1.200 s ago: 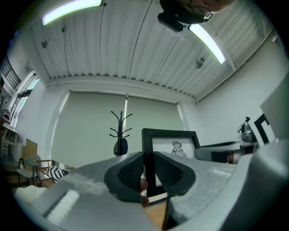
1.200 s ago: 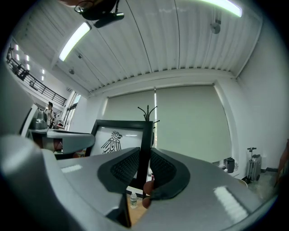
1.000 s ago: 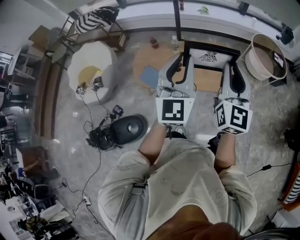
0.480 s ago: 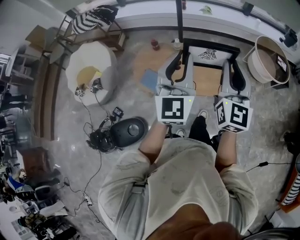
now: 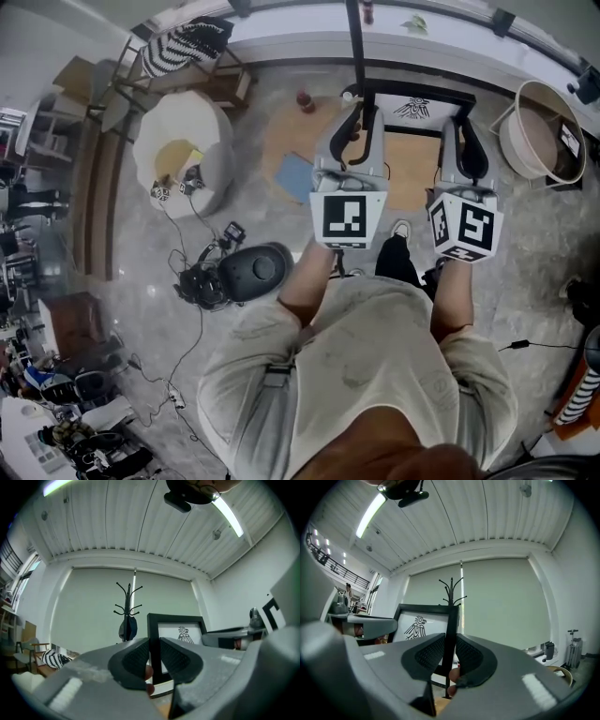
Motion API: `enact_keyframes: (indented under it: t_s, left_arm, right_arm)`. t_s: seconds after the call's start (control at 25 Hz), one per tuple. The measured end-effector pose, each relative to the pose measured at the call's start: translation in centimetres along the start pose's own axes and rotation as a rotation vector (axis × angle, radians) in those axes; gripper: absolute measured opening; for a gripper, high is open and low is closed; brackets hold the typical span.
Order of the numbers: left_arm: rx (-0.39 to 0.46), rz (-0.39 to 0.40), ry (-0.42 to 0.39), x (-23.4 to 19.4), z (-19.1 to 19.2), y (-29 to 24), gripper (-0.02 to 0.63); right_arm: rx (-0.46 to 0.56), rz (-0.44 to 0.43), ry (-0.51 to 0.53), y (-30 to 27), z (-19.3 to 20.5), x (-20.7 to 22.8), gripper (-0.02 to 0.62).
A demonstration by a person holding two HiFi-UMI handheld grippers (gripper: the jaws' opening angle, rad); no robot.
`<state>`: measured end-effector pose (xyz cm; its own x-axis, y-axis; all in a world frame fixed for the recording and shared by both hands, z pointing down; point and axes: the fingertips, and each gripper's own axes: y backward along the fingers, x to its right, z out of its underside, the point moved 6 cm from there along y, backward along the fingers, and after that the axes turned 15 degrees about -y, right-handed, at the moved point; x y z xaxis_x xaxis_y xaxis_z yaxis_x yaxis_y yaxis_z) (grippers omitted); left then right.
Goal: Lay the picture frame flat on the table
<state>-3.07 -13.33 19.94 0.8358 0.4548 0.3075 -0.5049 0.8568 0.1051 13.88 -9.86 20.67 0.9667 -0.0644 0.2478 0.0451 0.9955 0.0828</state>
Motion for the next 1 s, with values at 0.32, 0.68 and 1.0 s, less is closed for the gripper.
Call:
enact_keyframes:
  t_s: [0.32, 0.68, 1.0]
  left_arm:
    - [-0.015, -0.017, 0.007, 2.8, 0.4, -5.4, 0.083]
    - [-0.048, -0.025, -0.028, 6.7, 0.2, -13.3, 0.083]
    - [-0.058, -0.041, -0.074, 5.9, 1.0, -15.4, 0.083]
  right_arm:
    - [0.001, -0.015, -0.020, -3.5, 0.0, 5.3, 0.075]
    - [-0.016, -0.032, -0.055, -8.5, -0.8, 12.9, 0.075]
    - [-0.020, -0.058, -0.057, -11.1, -0.5, 13.5, 0.075]
